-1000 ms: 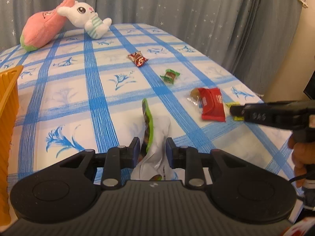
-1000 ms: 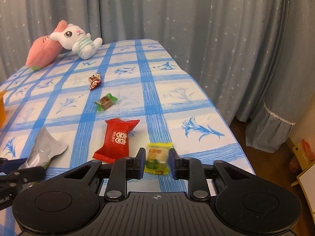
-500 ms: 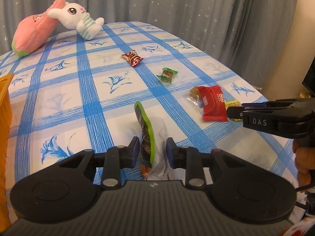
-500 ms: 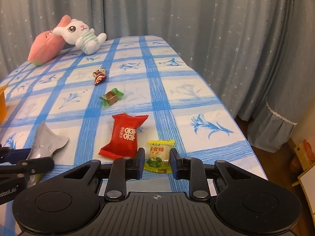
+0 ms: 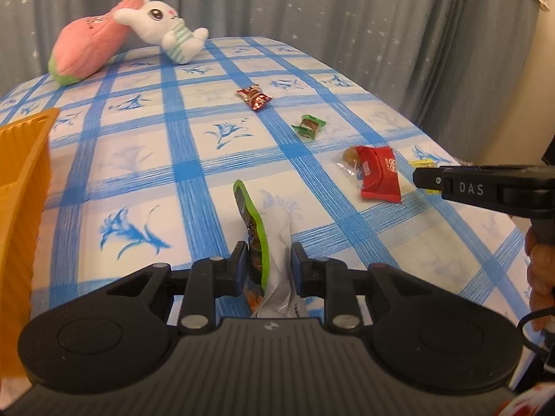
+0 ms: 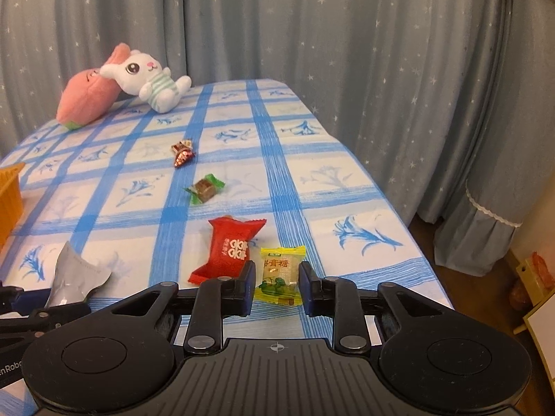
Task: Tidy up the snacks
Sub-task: 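Carry both held packets over the orange tray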
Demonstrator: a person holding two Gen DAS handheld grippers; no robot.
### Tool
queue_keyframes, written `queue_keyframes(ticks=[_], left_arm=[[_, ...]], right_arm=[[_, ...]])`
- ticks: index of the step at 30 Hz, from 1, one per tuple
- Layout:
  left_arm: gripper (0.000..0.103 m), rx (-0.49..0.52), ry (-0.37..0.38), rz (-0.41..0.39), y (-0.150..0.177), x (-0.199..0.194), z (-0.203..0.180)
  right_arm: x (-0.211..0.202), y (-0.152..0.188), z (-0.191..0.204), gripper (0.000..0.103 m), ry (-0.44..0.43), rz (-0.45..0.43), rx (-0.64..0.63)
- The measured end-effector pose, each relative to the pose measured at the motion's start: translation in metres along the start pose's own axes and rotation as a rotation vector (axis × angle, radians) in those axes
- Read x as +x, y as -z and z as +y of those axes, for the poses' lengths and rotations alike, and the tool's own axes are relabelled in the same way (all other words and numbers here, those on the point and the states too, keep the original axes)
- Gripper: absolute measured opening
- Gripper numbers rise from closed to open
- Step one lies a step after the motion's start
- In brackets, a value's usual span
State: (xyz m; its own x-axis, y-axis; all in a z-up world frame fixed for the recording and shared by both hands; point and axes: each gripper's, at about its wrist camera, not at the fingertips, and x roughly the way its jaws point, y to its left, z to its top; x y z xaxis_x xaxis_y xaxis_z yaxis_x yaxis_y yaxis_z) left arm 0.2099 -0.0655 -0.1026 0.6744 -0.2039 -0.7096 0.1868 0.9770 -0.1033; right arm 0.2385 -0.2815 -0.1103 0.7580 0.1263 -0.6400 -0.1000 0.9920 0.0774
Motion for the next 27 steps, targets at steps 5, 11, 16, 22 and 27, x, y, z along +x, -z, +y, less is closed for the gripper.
queue_keyframes(ticks=[5,11,16,22,27], left_arm=[[0.023,-0.054,-0.017,-0.028,0.002,-0.023,0.005],[0.023,-0.109,-0.061,-0.053,0.004,-0.053,0.014],[0.023,-0.131,-0.102,-0.072,0.005,-0.076,0.025],[0.023,-0.163,-0.138,-0.105,0.006,-0.103,0.039],[0.023,-0.182,-0.168,-0.130,0.005,-0.125,0.056]], right_arm=[[-0.020,-0.001,0.007,0.027,-0.037,-0.038,-0.003],[-0.044,-0.003,0.026,0.027,-0.103,-0.076,-0.010],[-0.063,-0.001,0.048,0.027,-0.163,-0.096,-0.021],[-0.080,0.000,0.073,0.027,-0.221,-0.121,-0.042],[-0.089,0.000,0.100,0.027,-0.283,-0.145,-0.090]])
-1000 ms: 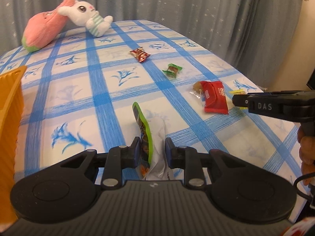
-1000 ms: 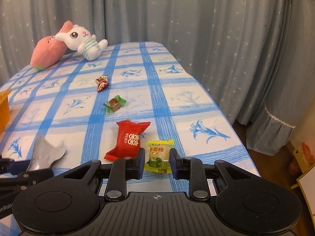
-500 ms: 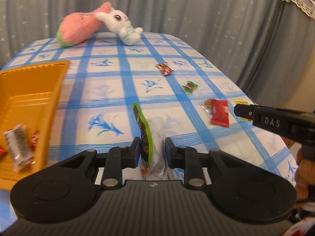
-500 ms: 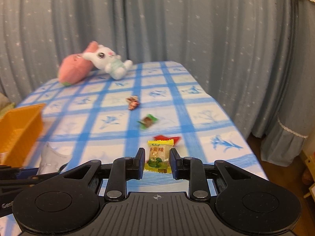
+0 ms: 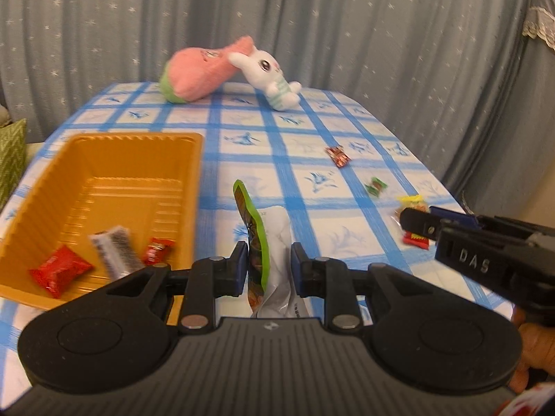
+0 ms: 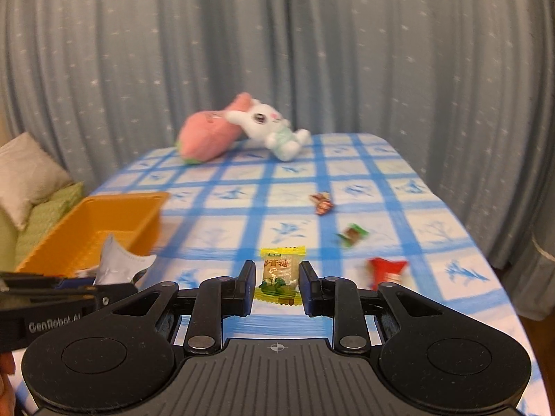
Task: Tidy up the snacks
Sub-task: 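Carry both held packets over the orange tray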
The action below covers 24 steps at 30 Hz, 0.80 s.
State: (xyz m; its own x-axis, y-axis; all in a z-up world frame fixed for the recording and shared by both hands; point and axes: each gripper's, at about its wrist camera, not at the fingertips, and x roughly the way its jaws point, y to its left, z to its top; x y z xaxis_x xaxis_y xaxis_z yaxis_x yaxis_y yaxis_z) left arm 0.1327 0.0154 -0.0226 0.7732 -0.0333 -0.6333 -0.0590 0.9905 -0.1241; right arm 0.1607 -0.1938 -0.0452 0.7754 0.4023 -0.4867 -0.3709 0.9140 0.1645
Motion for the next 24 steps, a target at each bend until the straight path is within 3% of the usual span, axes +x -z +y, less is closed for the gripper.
queue_keyframes(ticks=[24], left_arm=[[0.023,-0.099,-0.119,-0.023,-0.030,-0.035,0.128]], right_arm=[[0.043,-0.037,0.116,0.027,-0.242,0.038,-0.123]])
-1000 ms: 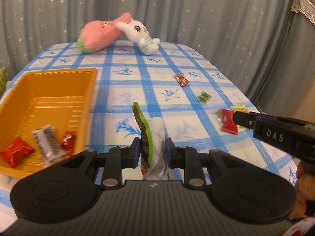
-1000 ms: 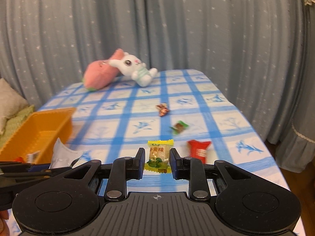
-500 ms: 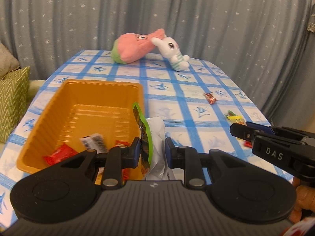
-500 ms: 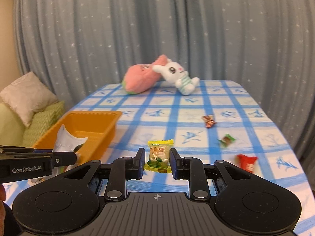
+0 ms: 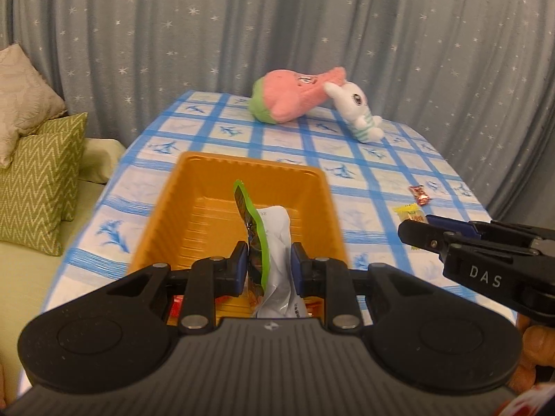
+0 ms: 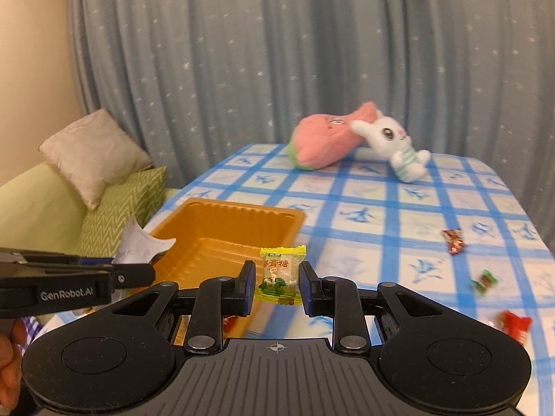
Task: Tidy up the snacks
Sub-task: 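Carry both held packets over the orange tray, then open both tools to drop the packets into the orange tray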
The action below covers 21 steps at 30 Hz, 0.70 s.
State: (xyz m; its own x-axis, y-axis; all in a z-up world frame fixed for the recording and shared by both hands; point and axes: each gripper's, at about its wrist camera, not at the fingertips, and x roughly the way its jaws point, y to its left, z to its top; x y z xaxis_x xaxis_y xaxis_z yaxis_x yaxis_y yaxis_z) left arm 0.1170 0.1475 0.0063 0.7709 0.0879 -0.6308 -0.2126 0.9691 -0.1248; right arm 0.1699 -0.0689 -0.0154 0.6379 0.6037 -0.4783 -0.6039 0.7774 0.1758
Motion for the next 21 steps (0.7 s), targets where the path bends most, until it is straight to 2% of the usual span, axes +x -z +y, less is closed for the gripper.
queue_keyframes(ticks=[6,13,15,17,21], left_arm=[[0.023,0.003,-0.017,0.024,0.001,0.008,0.026],[0.023,0.001,-0.009,0.032,0.003,0.019,0.037],[0.024,0.008,0.003,0.025,0.004,0.022,0.037],[0.030,0.018,0.002,0.025,0.004,0.024,0.038],[0.031,0.020,-0.008,0.025,0.006,0.022,0.042]], right_arm=[[0.023,-0.001,0.018,0.027,-0.033,0.039,-0.007],[0.040,0.004,0.035,0.027,-0.053,0.073,-0.028],[0.043,0.006,0.037,0.027,-0.053,0.080,-0.031],[0.047,0.006,0.038,0.027,-0.052,0.086,-0.033],[0.049,0.009,0.038,0.027,-0.050,0.093,-0.035]])
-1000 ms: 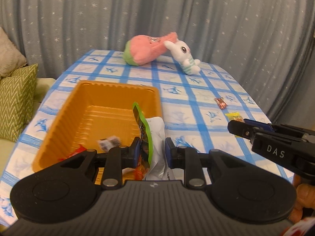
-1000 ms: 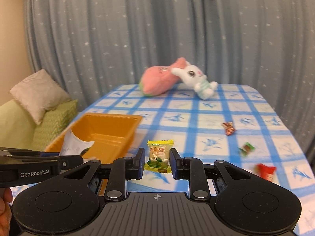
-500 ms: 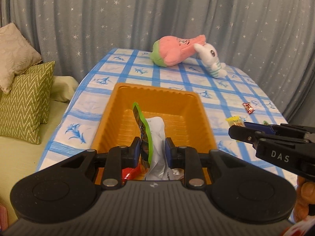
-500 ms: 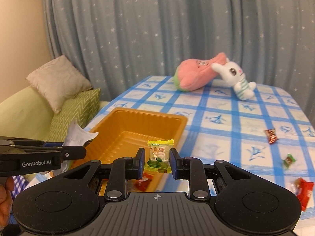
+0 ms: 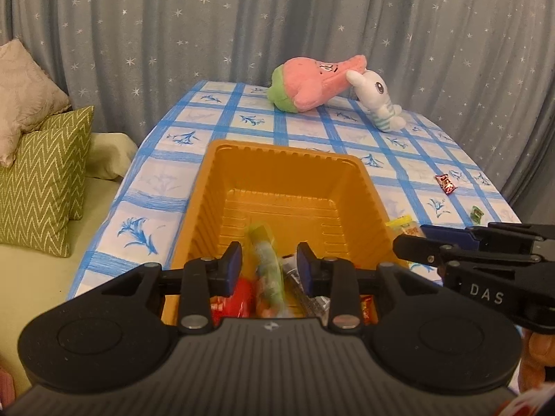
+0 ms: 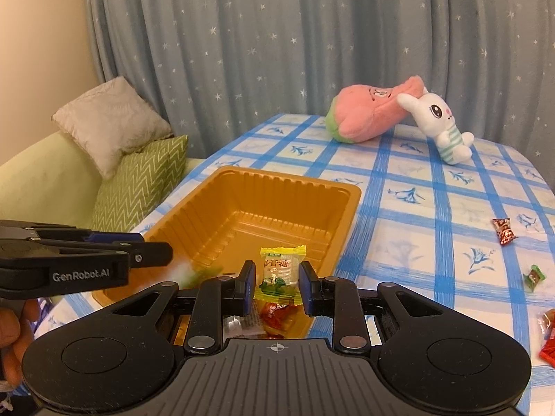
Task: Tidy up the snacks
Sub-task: 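Open both tools to drop the packets into the orange tray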
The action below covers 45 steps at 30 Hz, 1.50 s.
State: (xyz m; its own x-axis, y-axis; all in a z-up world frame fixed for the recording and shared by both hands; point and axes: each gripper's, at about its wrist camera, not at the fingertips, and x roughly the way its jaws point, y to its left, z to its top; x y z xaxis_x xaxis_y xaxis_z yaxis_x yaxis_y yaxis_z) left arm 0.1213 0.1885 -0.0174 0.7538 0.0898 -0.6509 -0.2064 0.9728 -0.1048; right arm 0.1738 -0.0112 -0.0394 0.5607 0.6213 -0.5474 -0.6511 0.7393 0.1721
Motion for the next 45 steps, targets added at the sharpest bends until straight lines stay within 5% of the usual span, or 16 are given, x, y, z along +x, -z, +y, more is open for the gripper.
queue_keyframes(ticks=[16,20,31,45], left_arm=[[0.033,-0.038,0.001,-0.009,0.007,-0.016,0.010],[0.042,-0.031,0.005,-0.022,0.008,-0.019,0.009],[0.043,-0.027,0.032,-0.036,0.009,-0.033,-0.004],[0.056,0.014,0.123,-0.049,0.008,-0.061,-0.061]], right_arm=[[-0.002,0.000,0.004,0.027,-0.077,-0.014,0.009],[-0.005,0.002,-0.003,0.066,-0.113,-0.020,0.045],[-0.044,0.030,-0.038,0.066,0.047,0.020,0.125],[-0.126,0.055,-0.075,0.066,0.223,-0.040,0.194]])
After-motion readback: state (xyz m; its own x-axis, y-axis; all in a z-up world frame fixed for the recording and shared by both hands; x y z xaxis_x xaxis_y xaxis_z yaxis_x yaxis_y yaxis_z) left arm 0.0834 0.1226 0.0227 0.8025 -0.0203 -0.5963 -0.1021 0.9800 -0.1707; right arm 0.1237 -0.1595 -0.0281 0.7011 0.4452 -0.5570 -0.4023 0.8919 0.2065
